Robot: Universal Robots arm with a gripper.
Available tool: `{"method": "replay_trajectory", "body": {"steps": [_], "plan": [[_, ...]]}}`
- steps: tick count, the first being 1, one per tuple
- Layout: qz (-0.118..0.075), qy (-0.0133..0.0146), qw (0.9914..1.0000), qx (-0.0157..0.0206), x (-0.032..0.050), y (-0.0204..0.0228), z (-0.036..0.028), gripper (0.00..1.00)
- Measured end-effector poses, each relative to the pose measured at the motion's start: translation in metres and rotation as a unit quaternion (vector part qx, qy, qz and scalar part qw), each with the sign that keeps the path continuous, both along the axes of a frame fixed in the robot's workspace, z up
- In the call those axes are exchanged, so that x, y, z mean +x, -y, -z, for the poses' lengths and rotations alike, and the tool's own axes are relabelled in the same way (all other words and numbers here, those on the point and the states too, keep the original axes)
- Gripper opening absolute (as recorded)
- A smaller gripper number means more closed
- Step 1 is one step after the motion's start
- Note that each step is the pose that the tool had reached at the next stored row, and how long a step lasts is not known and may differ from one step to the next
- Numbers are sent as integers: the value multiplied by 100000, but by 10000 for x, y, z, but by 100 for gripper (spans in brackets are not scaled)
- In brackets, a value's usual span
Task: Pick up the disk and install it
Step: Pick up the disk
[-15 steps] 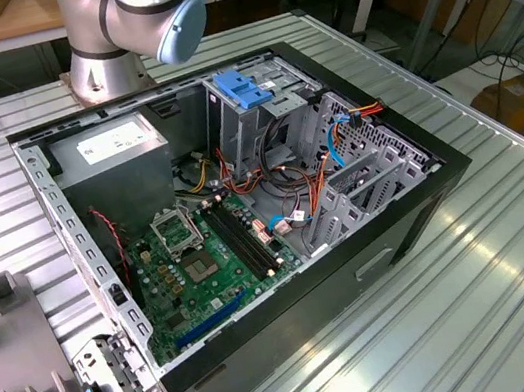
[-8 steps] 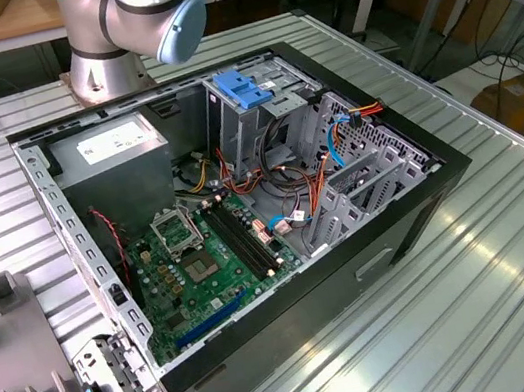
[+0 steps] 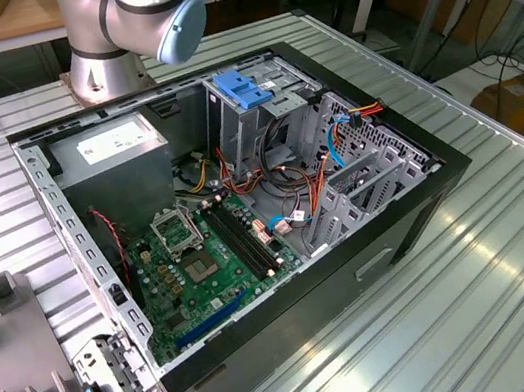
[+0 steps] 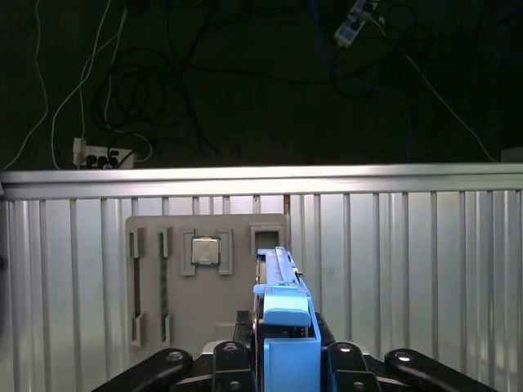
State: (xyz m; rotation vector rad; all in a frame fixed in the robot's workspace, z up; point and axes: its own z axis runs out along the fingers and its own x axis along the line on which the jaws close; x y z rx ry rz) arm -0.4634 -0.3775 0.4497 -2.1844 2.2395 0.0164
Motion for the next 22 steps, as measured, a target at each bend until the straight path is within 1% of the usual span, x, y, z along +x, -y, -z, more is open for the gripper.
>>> {"method": "replay_trajectory", "body": {"steps": [1,2,5,8,11,16,21,22], "plan": [[-1,-20,100000,-2,0,0,-34,37],[1,-69,100000,0,0,0,-86,37],[0,-114,100000,-1,0,0,-141,37],[0,-150,100000,-3,0,0,-183,37],[0,-237,100000,-1,0,0,-266,37],[-1,-350,99999,-2,0,0,-342,37],[-2,-510,99999,-5,0,0,-464,37],[0,-577,99998,-3,0,0,-509,37]]}}
